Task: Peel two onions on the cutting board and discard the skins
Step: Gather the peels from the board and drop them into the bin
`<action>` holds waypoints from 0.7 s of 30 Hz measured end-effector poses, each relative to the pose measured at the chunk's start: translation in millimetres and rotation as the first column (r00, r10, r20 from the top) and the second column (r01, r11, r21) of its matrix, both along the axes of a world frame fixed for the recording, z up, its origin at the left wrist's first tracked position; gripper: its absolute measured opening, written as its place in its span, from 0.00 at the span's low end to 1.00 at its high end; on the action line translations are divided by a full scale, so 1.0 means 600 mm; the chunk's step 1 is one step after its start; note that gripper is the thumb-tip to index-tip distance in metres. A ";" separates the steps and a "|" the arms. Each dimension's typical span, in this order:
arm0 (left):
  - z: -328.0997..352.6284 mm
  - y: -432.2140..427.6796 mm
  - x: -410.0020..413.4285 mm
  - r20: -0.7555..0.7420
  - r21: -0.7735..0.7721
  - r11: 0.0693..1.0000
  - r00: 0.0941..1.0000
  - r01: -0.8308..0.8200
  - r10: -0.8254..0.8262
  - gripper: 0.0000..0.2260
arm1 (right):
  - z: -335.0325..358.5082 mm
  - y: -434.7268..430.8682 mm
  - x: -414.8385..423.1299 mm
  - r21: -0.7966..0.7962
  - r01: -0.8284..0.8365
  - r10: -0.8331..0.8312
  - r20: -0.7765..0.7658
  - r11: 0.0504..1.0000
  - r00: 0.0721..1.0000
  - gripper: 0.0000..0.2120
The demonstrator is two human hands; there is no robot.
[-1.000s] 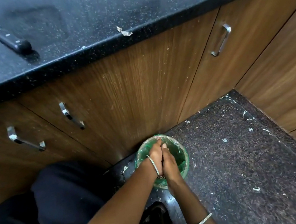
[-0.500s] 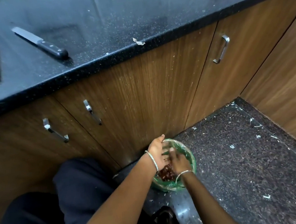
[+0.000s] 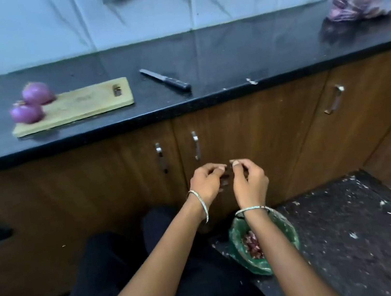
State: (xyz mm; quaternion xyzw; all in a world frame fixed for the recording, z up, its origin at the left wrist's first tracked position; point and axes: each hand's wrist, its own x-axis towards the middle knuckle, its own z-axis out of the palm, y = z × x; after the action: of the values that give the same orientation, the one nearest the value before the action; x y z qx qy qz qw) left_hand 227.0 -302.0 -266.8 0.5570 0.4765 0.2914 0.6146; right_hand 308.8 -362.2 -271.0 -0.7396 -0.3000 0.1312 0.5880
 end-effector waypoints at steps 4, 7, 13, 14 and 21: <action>0.067 -0.001 -0.088 0.077 0.137 0.986 0.993 -0.100 0.090 0.08 | 0.062 0.011 -0.072 0.108 -0.127 0.121 0.059 0.986 0.991 0.08; 0.121 0.006 -0.149 0.134 0.262 0.944 0.976 -0.200 0.169 0.08 | 0.112 0.030 -0.120 0.150 -0.224 0.209 0.110 0.963 0.972 0.08; 0.206 0.054 -0.264 0.201 0.470 0.786 0.916 -0.402 0.348 0.07 | 0.199 0.109 -0.199 0.173 -0.435 0.387 0.254 0.884 0.887 0.09; 0.217 0.065 -0.281 0.217 0.479 0.765 0.902 -0.431 0.372 0.07 | 0.212 0.125 -0.210 0.176 -0.463 0.411 0.265 0.869 0.872 0.09; 0.274 0.186 -0.399 0.229 0.650 0.526 0.801 -0.549 0.553 0.05 | 0.289 0.279 -0.279 0.208 -0.586 0.496 0.359 0.783 0.790 0.08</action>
State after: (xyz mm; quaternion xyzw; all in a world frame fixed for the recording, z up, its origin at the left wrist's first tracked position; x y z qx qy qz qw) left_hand -12.1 -190.4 -102.4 0.5650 0.4857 0.6235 0.2367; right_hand 141.5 -194.8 -97.3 -0.5301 -0.5996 0.1398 0.5830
